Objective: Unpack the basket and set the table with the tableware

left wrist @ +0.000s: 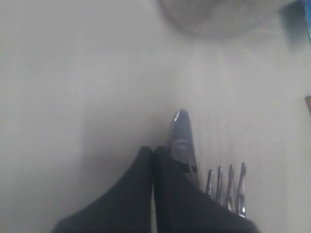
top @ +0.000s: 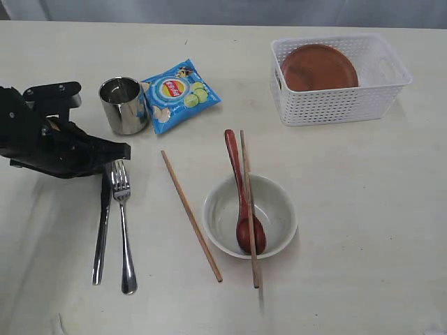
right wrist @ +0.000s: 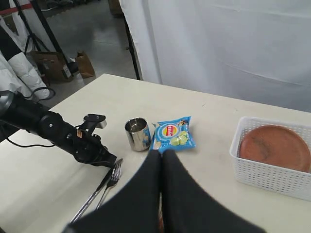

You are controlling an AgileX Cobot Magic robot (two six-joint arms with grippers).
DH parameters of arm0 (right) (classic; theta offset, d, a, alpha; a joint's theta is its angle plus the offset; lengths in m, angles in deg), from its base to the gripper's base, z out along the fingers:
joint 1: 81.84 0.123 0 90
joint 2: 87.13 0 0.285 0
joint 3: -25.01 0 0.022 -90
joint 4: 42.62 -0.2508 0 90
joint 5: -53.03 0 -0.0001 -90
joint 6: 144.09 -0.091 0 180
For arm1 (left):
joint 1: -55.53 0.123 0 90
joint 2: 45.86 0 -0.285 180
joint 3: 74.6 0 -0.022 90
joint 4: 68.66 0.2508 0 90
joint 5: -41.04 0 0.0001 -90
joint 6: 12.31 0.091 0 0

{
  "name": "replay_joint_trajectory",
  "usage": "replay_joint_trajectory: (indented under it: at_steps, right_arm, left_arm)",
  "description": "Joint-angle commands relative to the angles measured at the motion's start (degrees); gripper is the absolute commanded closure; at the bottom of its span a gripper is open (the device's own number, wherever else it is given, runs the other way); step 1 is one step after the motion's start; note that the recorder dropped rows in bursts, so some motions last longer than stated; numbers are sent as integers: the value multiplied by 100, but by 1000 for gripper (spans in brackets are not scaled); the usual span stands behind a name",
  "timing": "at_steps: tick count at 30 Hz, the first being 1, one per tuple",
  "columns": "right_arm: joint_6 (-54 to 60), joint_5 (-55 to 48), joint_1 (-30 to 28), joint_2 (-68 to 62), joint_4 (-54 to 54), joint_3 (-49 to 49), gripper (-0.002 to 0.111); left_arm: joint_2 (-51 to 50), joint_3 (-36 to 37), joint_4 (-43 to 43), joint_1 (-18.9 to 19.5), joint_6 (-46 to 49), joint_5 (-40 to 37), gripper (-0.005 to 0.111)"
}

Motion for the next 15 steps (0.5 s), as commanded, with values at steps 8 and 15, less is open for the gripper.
replay_joint_trajectory:
  at_steps: [8,15]
  right_arm:
    - [-9,43,-26,15,35,-19,109]
    - [-9,43,-26,15,35,-19,109]
  left_arm:
    - [-147,64,-71,-227,0,-442,107]
    - [131,64,-12,-227,43,-475,107]
